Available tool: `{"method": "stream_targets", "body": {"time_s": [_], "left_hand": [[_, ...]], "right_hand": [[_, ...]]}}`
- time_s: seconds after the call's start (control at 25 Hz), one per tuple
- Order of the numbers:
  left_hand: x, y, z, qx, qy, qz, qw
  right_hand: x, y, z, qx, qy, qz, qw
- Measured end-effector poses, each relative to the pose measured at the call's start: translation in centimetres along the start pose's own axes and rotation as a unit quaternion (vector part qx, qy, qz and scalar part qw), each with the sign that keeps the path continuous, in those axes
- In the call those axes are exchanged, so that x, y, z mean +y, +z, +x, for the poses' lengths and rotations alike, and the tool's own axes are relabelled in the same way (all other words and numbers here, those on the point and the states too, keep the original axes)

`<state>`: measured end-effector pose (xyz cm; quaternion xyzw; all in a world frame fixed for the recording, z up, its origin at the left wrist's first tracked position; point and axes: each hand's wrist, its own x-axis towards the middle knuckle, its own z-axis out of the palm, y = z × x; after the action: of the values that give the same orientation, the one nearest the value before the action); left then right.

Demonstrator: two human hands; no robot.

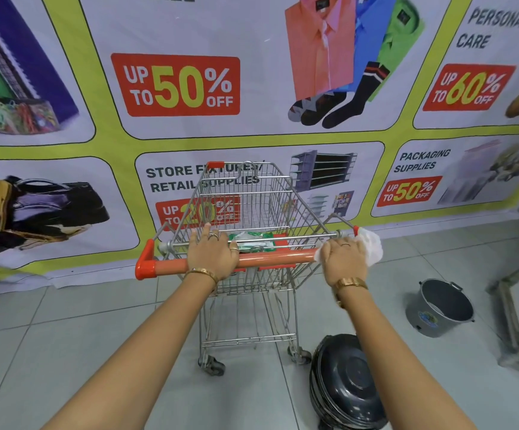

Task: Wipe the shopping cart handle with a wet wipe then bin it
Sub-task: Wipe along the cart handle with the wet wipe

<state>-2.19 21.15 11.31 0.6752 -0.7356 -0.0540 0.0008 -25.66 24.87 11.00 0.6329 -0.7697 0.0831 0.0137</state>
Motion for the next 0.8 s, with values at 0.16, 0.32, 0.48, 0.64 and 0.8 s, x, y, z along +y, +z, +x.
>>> {"method": "stream_targets", "body": {"time_s": [0.16,0.32,0.48,0.64,0.8], "left_hand": [[0.0,-0.2,0.0,-0.007,0.003,-0.001,1.0],[-0.4,-0.3,-0.1,-0.012,0.006,-0.008,1.0],[-0.4,-0.4,0.0,-0.013,0.006,-0.009,1.0],[-0.2,-0.3,0.1,-0.009,0.007,-0.011,1.0],[-0.3,-0.1,0.3,-0.003,0.006,-0.017,1.0]], "right_hand": [[-7.4,0.4,-0.5,-0.017,-0.049,-0.014,0.999],[-7.7,0.1,-1.0,-0.045,-0.144,-0.037,0.988],[-0.9,-1.1,0.1,-0.075,-0.099,-0.125,0.984],[1.0,-1.2,1.4,-0.06,-0.029,-0.156,0.986],[-3.2,0.1,0.7,-0.063,-0.038,-0.126,0.989]]}}
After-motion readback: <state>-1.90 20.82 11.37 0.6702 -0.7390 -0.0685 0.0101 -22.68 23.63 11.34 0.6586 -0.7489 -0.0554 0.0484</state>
